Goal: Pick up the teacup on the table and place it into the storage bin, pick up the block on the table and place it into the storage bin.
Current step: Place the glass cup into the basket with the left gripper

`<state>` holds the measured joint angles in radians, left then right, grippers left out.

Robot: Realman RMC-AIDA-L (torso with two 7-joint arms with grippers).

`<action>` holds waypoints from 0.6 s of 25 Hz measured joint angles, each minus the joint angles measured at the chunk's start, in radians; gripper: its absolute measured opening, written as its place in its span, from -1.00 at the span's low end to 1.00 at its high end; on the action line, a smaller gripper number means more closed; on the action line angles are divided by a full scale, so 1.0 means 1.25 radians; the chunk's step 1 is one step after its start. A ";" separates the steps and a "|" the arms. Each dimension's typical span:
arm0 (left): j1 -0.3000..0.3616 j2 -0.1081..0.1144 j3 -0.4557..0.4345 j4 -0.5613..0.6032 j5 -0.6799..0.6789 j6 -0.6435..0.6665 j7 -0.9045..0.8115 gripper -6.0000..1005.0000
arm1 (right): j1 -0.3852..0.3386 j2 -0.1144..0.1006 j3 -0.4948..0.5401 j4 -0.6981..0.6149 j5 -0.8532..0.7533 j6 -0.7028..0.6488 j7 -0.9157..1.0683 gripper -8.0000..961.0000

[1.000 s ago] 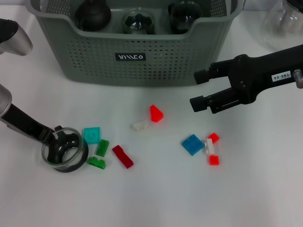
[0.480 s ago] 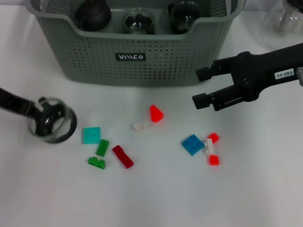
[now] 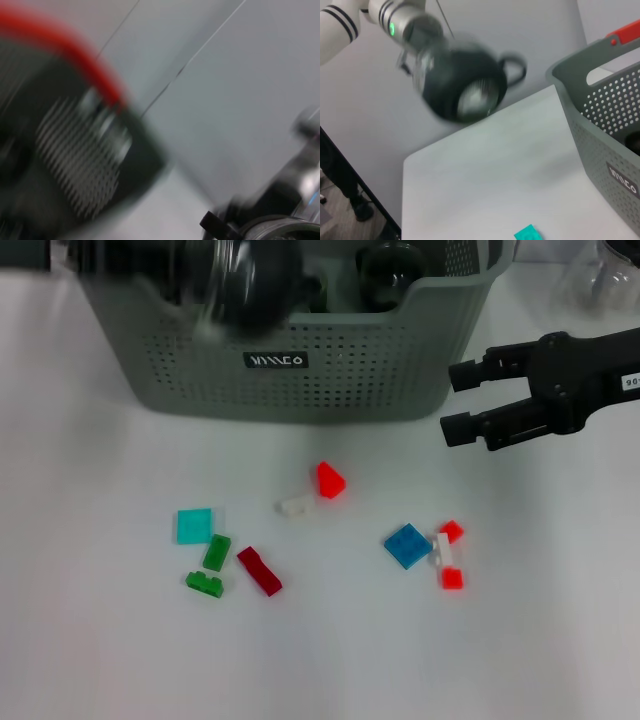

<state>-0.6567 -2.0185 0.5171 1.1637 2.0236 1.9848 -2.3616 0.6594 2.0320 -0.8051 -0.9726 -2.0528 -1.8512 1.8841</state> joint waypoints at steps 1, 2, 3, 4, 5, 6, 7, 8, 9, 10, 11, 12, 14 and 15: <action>-0.017 0.003 0.001 -0.001 -0.022 -0.017 0.004 -0.89 | 0.000 0.000 0.004 0.000 0.000 -0.004 0.001 0.97; -0.049 0.007 0.004 0.000 -0.039 -0.046 0.008 -0.89 | -0.001 -0.001 0.009 0.000 0.000 -0.010 0.002 0.97; -0.053 0.007 0.004 0.000 -0.040 -0.048 0.008 -0.89 | -0.001 -0.001 0.011 0.000 0.000 -0.014 0.003 0.97; -0.079 0.009 0.010 0.002 -0.037 -0.078 0.008 -0.89 | -0.001 -0.001 0.013 0.000 0.000 -0.018 0.006 0.97; -0.099 0.011 0.018 0.003 -0.026 -0.106 0.008 -0.89 | -0.001 -0.002 0.015 0.000 0.000 -0.019 0.009 0.97; -0.116 0.014 0.036 0.000 -0.005 -0.145 0.007 -0.89 | -0.001 -0.003 0.016 0.000 0.001 -0.021 0.011 0.97; -0.131 0.017 0.059 -0.006 0.022 -0.192 0.004 -0.89 | -0.001 -0.003 0.018 0.000 0.000 -0.021 0.015 0.97; -0.147 0.020 0.091 -0.018 0.060 -0.260 0.000 -0.89 | -0.001 -0.003 0.021 0.000 0.001 -0.021 0.017 0.97; -0.155 0.022 0.107 -0.028 0.075 -0.287 -0.002 -0.89 | 0.000 -0.003 0.022 0.000 0.000 -0.021 0.020 0.97; -0.170 0.026 0.138 -0.052 0.110 -0.355 -0.006 -0.89 | 0.000 -0.003 0.024 0.000 0.001 -0.021 0.023 0.97; -0.185 0.032 0.162 -0.082 0.133 -0.407 -0.008 -0.89 | 0.001 -0.003 0.025 0.000 0.001 -0.021 0.026 0.97; -0.196 0.035 0.175 -0.104 0.149 -0.438 -0.009 -0.89 | 0.002 -0.005 0.026 0.000 0.000 -0.021 0.033 0.97; -0.223 0.038 0.203 -0.161 0.192 -0.516 -0.011 -0.89 | 0.002 -0.006 0.026 0.000 0.000 -0.021 0.036 0.97; -0.235 0.038 0.212 -0.187 0.212 -0.546 -0.011 -0.89 | 0.002 -0.006 0.026 0.000 0.000 -0.020 0.038 0.97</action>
<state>-0.9505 -1.9709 0.7823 0.9303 2.2881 1.3018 -2.3758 0.6620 2.0241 -0.7730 -0.9725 -2.0522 -1.8757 1.9321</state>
